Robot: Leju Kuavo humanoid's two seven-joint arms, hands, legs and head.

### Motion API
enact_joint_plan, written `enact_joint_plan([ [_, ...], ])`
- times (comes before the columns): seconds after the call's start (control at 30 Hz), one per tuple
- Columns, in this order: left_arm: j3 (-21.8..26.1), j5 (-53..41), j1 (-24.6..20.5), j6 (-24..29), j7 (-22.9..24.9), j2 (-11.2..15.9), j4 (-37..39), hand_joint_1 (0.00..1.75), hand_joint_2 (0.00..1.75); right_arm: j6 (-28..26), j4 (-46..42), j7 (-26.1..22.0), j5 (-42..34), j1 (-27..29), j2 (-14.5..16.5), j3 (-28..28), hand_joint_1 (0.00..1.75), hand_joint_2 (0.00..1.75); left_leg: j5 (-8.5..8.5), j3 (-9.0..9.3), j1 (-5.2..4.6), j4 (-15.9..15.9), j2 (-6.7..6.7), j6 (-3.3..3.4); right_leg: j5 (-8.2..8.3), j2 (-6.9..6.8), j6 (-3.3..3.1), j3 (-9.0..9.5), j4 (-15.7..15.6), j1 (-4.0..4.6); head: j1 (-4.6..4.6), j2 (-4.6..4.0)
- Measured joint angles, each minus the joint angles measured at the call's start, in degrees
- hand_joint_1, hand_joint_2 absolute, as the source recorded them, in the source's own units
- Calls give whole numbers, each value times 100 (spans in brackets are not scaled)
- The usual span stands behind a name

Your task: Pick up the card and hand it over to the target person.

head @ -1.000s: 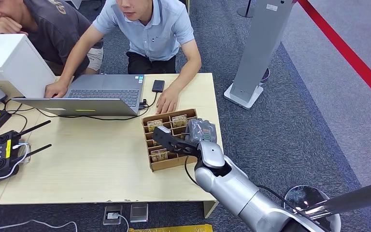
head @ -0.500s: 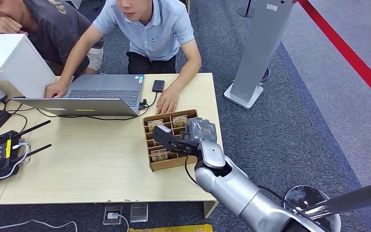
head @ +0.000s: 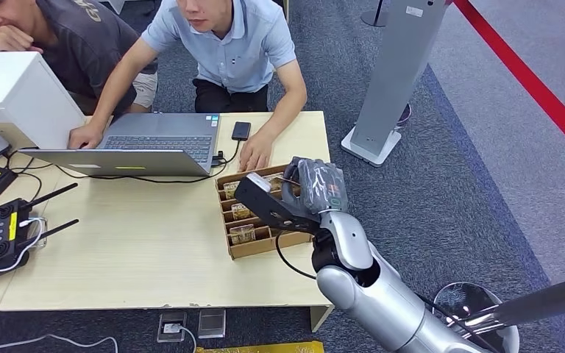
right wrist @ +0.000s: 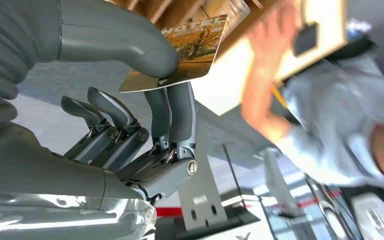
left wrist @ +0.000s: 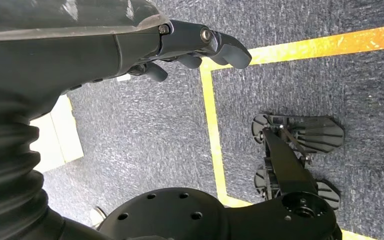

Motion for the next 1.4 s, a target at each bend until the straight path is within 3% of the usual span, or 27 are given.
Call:
enact_joint_plan([
  [0.2, -97, -98, -12, -59, -27, 16, 9, 0, 175, 115, 1640, -505, -746, -641, 329, 464, 175, 175, 4, 12, 0, -9, 25, -2, 10, 25, -1, 3, -6, 0, 0, 0],
  [0.27, -182, -177, -22, -104, -71, 21, 14, 0, 175, -82, 2823, -1040, -906, -1054, 670, 547, 175, 175, 4, 14, -1, -9, 37, -3, 13, 37, -2, 0, -3, -1, 0, 0],
  [0.37, -283, -255, -34, -163, -192, 21, 21, 0, 175, -687, 4889, -2231, -1102, -1753, 1318, 532, 175, 175, 6, 20, -3, -15, 59, -5, 21, 59, -4, 0, -3, -3, 0, 0],
  [0.43, -314, -265, -38, -186, -238, 21, 22, 0, 175, -891, 5801, -2742, -1263, -2093, 1613, 532, 175, 175, 7, 23, -3, -17, 68, -7, 23, 68, -5, 2, -1, -3, 0, 0],
  [0.63, -388, -265, -76, -207, -234, 34, 26, 0, 175, -819, 7640, -2924, -1282, -3031, 2171, 756, 175, 175, 11, 16, -2, -13, 58, -10, 18, 53, -8, -1, 9, -3, 0, 0],
  [0.93, -349, -138, -36, -156, -194, 83, 27, 0, 175, -773, 8062, -2718, -904, -3273, 2288, 1278, 175, 175, 12, 10, -1, -15, 35, -8, 13, 30, -6, 3, 3, -1, 0, 0],
  [1.4, -398, -128, -43, -157, -274, 44, 27, 0, 175, -807, 7939, -2646, -858, -3266, 2289, 1449, 175, 175, 12, -2, 0, -6, 22, -7, 9, 18, -4, -7, 8, 0, 0, 0],
])
